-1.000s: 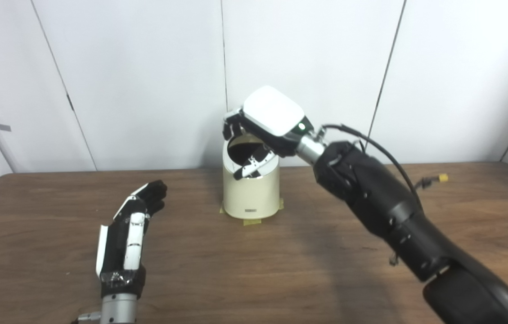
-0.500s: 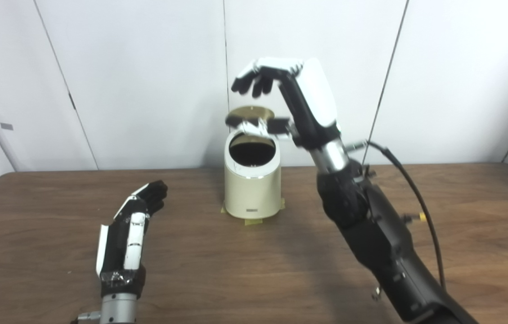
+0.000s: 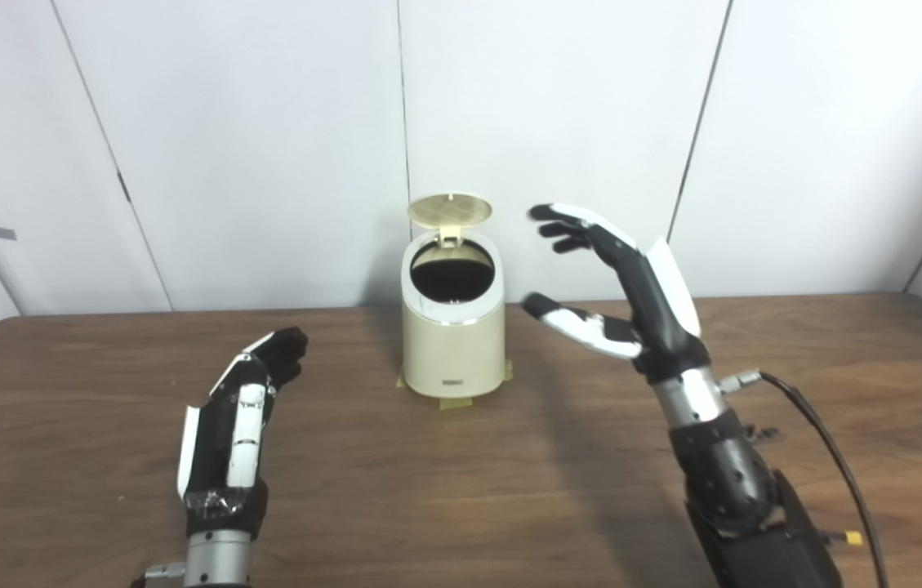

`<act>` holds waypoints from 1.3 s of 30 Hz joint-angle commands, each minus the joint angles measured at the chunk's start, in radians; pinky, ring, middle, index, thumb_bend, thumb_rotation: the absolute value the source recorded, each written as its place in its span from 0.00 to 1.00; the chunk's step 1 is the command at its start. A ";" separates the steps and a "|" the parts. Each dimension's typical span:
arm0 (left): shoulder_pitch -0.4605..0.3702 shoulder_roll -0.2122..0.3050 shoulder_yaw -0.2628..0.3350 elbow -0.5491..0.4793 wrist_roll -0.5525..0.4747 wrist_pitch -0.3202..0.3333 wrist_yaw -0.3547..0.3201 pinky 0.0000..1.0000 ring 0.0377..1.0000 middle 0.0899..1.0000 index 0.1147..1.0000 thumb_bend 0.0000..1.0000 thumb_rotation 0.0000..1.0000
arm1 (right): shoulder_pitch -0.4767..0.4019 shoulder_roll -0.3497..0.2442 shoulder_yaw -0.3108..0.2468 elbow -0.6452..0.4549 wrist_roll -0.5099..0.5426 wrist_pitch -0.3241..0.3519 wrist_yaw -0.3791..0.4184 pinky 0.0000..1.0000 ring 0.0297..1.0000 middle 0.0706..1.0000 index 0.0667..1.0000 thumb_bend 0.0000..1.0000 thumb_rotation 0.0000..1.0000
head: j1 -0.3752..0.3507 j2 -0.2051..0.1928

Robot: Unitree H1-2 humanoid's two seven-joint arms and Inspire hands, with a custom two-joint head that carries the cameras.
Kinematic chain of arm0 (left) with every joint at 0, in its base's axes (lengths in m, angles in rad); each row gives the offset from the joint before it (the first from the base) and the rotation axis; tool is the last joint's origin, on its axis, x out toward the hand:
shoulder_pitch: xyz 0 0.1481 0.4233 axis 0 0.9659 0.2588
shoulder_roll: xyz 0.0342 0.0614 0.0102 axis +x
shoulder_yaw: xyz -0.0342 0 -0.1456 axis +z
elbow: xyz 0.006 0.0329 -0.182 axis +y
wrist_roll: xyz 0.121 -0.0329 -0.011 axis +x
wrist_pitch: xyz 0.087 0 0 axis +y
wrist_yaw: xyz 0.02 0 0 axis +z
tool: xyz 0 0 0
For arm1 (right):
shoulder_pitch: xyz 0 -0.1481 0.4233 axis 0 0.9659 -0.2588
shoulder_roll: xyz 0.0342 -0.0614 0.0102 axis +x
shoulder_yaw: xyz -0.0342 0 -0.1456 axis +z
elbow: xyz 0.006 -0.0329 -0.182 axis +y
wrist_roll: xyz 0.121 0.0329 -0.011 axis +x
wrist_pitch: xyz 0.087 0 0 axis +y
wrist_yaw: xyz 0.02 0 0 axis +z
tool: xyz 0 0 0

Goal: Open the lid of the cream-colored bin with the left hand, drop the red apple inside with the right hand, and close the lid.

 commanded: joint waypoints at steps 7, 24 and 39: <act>-0.039 0.003 0.000 -0.002 -0.009 -0.048 -0.006 0.85 0.83 0.77 0.73 0.60 0.83 | 0.053 -0.005 -0.061 0.049 0.151 -0.123 0.041 0.87 0.91 0.92 0.92 0.36 0.83 | 0.000 -0.002; -0.113 0.088 -0.003 -0.053 0.045 0.026 -0.037 0.91 0.89 0.86 0.83 0.70 0.93 | 0.178 0.112 -0.120 0.057 0.198 -0.145 0.004 0.79 0.84 0.83 0.83 0.37 0.79 | 0.007 0.000; -0.634 0.268 -0.168 -0.139 0.496 0.373 -0.176 0.93 0.96 0.94 0.94 0.80 0.99 | 0.197 0.116 -0.121 0.043 0.188 -0.113 0.027 0.80 0.86 0.86 0.85 0.43 0.80 | 0.007 0.003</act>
